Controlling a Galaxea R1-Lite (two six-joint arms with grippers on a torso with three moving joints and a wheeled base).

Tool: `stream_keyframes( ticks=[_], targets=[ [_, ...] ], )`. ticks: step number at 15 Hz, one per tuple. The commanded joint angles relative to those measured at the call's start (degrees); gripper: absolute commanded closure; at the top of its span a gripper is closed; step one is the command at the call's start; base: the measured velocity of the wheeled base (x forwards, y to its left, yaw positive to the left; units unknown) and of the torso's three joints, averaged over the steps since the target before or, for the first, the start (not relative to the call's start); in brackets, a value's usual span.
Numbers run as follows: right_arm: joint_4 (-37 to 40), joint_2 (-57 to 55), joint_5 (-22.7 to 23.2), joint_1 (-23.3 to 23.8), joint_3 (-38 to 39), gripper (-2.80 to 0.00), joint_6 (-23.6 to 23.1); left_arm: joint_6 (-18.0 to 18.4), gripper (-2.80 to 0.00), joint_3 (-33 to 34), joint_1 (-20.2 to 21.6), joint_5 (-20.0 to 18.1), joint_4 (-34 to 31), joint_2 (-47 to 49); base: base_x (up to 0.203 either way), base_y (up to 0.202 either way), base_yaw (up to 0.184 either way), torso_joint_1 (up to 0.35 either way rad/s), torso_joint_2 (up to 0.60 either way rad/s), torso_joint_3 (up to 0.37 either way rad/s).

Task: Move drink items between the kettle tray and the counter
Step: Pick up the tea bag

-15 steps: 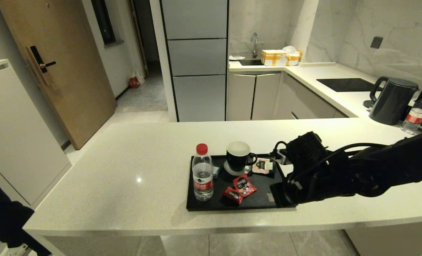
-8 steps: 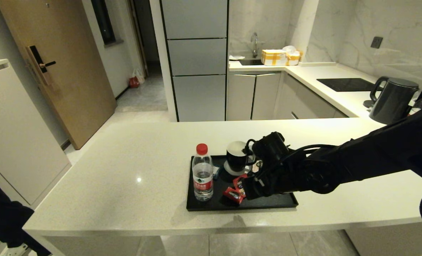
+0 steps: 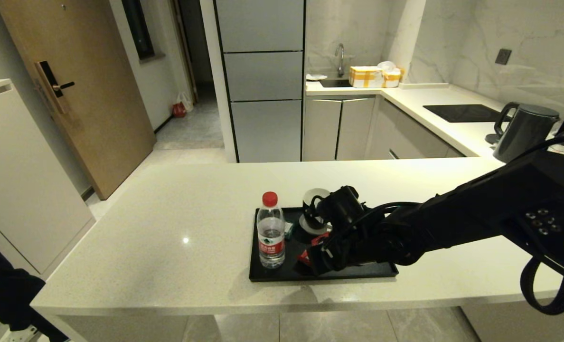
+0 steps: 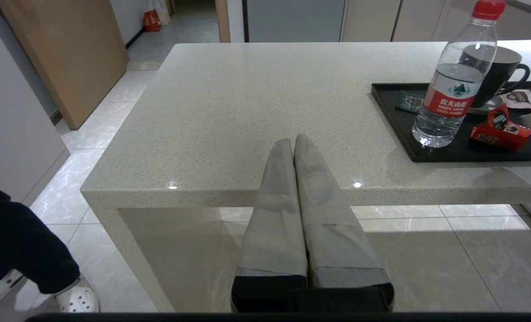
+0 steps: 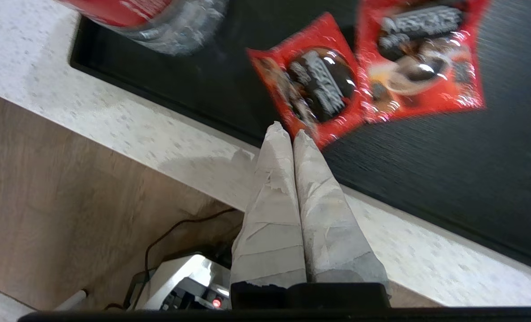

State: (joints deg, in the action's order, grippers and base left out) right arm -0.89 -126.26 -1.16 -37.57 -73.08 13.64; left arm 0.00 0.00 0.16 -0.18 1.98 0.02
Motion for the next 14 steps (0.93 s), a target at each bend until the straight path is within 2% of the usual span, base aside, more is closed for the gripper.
stream_keyframes(
  ticks=[1,3,4,9,14],
  targets=[
    [0.14,-1.03,-0.29,-0.68,-1.54,0.0,0.33,0.0,0.0,0.7,0.02,0.01,0.04,-0.11,0.0,0.0,0.0,0.0,0.0,0.0],
    [0.33,-0.89,-0.57,-0.85,-1.59,0.0,0.61,0.0,0.0,0.7,0.02,0.01,0.04,-0.11,0.0,0.0,0.0,0.0,0.0,0.0],
    [0.25,-0.76,-0.84,-0.88,-1.72,-2.8,0.71,0.0,0.0,0.7,0.02,0.01,0.04,-0.11,0.0,0.0,0.0,0.0,0.0,0.0],
    [0.37,-0.47,-0.78,-0.84,-1.63,-2.8,1.83,0.0,0.0,0.7,0.02,0.0,0.04,-0.11,0.0,0.0,0.0,0.0,0.0,0.0],
    [0.26,-6.06,-0.92,-0.6,-4.22,-2.8,1.53,0.0,0.0,0.7,0.02,0.01,0.04,-0.11,0.0,0.0,0.0,0.0,0.0,0.0]
  ],
)
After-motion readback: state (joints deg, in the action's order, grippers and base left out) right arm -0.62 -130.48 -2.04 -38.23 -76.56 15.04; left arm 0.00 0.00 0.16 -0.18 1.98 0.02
